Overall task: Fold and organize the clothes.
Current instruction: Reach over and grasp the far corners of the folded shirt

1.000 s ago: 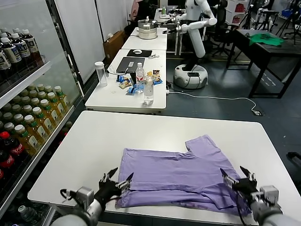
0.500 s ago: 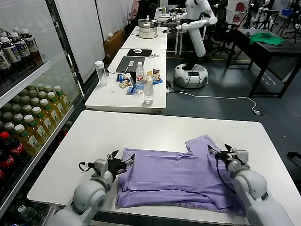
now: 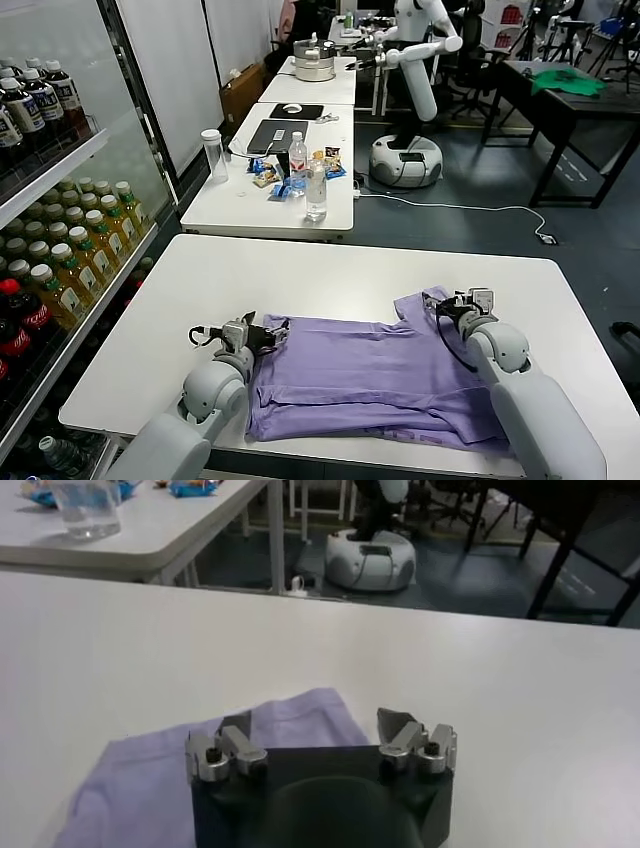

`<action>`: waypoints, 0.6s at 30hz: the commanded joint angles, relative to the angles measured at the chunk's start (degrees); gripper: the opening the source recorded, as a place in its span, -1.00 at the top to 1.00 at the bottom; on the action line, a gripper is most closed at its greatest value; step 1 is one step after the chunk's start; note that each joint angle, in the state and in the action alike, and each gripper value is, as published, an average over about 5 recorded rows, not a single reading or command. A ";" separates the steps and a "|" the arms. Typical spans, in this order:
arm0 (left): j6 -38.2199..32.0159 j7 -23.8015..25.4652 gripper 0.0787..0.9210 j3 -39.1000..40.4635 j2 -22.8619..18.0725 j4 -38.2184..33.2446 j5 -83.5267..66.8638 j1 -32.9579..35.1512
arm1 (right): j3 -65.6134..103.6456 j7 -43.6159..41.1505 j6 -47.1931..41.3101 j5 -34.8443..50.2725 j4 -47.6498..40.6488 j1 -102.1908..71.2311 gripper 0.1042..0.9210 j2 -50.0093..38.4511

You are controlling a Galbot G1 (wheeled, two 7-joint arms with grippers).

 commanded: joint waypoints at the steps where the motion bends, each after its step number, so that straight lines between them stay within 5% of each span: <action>1: 0.26 -0.21 -0.53 1.27 -0.30 0.82 -0.87 0.13 | -2.07 -0.19 -0.31 0.67 -2.62 1.68 -0.37 -0.24; 18: -4.34 1.69 0.64 -1.84 1.76 -6.40 -7.65 4.44 | 3.51 -0.83 -0.20 4.99 9.04 -5.34 0.79 -2.70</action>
